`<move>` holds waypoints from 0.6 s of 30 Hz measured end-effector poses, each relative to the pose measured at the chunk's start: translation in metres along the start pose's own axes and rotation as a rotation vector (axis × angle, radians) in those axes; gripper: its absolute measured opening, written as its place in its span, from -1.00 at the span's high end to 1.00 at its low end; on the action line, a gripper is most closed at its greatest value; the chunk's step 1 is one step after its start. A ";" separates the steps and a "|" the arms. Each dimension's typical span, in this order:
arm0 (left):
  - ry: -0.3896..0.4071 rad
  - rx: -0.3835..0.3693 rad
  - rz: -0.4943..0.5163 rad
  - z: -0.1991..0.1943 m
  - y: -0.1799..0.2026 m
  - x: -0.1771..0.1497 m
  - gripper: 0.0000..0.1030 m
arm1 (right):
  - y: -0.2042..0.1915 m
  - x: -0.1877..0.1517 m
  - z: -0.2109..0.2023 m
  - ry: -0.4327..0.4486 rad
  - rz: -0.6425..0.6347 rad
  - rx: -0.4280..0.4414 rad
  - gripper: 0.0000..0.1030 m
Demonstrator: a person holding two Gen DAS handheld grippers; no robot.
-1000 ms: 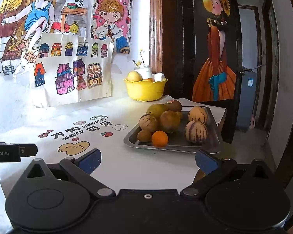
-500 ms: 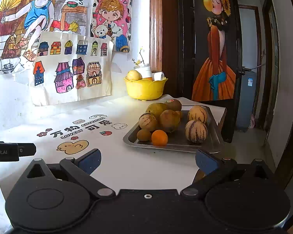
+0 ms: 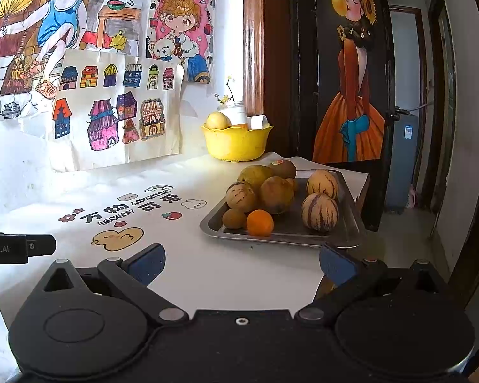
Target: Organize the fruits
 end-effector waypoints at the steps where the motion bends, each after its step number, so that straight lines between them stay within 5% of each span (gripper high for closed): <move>1: -0.001 0.000 0.000 0.000 0.000 0.000 -0.99 | 0.000 0.000 0.000 0.000 0.000 0.000 -0.99; 18: -0.004 0.000 -0.001 0.000 0.001 -0.001 -0.99 | 0.001 0.000 0.000 0.000 0.000 0.001 -0.99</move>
Point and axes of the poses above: each gripper's, at about its wrist camera, not at the fingertips, and z roughly the way its jaws point, y to its right, x to its top, the point moved 6 cm from there along z, roughly the way its jaws point, and after that the axes turned 15 degrees about y, right-handed, at the moved point
